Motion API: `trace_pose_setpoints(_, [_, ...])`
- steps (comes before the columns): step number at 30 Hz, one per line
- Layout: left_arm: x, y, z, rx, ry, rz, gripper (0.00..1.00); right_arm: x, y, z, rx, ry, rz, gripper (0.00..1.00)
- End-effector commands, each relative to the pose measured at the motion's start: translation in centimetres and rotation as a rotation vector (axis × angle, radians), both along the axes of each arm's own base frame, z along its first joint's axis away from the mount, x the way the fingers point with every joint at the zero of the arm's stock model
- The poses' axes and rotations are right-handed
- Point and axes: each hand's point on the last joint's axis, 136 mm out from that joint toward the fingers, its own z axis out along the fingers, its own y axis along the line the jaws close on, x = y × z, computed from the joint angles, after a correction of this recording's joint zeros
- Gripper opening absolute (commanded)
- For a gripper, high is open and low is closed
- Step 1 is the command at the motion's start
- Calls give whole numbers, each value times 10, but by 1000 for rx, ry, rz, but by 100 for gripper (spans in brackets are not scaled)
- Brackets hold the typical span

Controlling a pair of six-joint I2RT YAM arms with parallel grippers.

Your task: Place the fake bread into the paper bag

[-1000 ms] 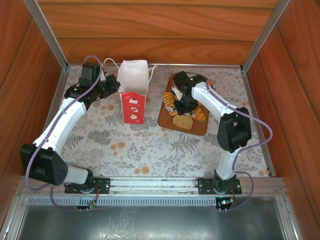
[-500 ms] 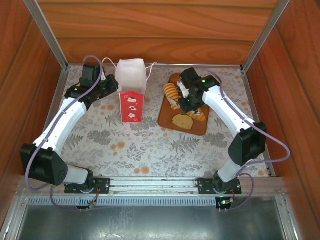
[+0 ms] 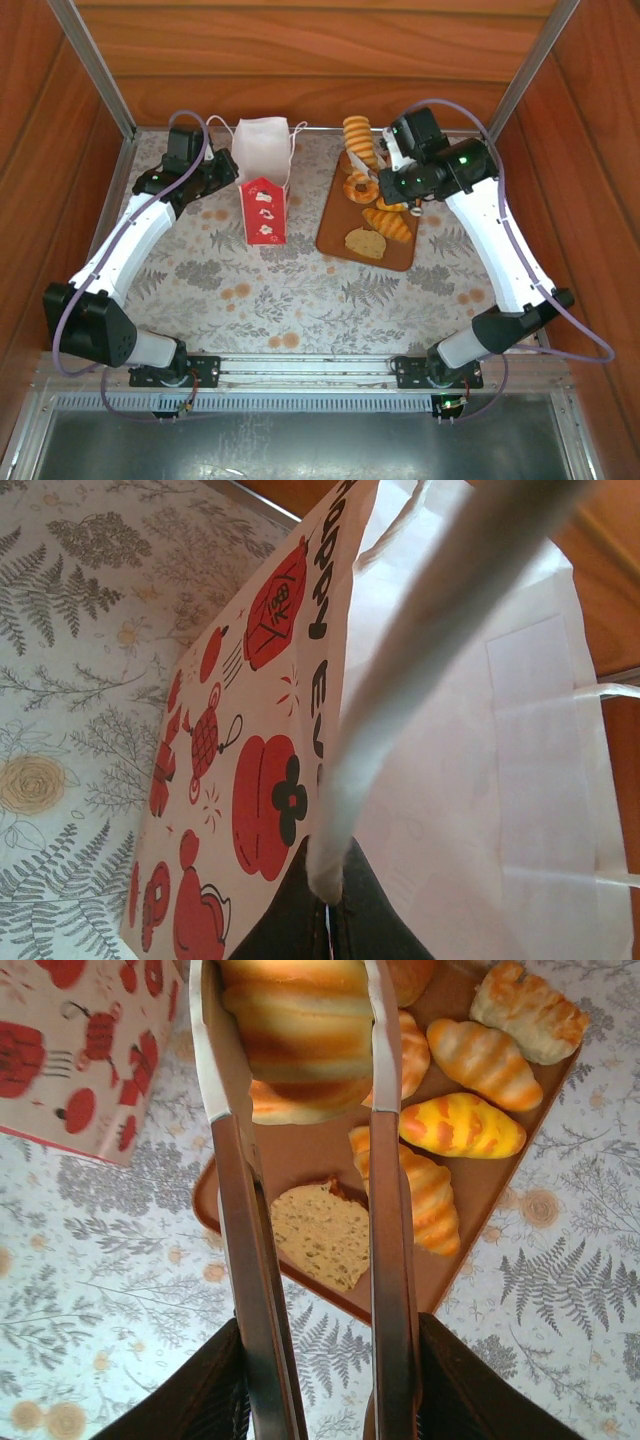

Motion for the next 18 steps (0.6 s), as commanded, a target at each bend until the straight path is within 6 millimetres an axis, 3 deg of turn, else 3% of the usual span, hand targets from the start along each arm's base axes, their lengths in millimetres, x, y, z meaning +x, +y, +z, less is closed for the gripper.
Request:
trace_pose_setpoints(1, [8,-5,17,3,-55,-15,0,-12,2,25,63,-17,-36,42])
trace_pose_setpoints(9, [10,-7,20,4,-64,-19,0,-26,25,66,125,-90,6,42])
trace_pose_setpoints(18, [9,-8,19,3,-64,-20,0,-28,72,96,172,-176,118,42])
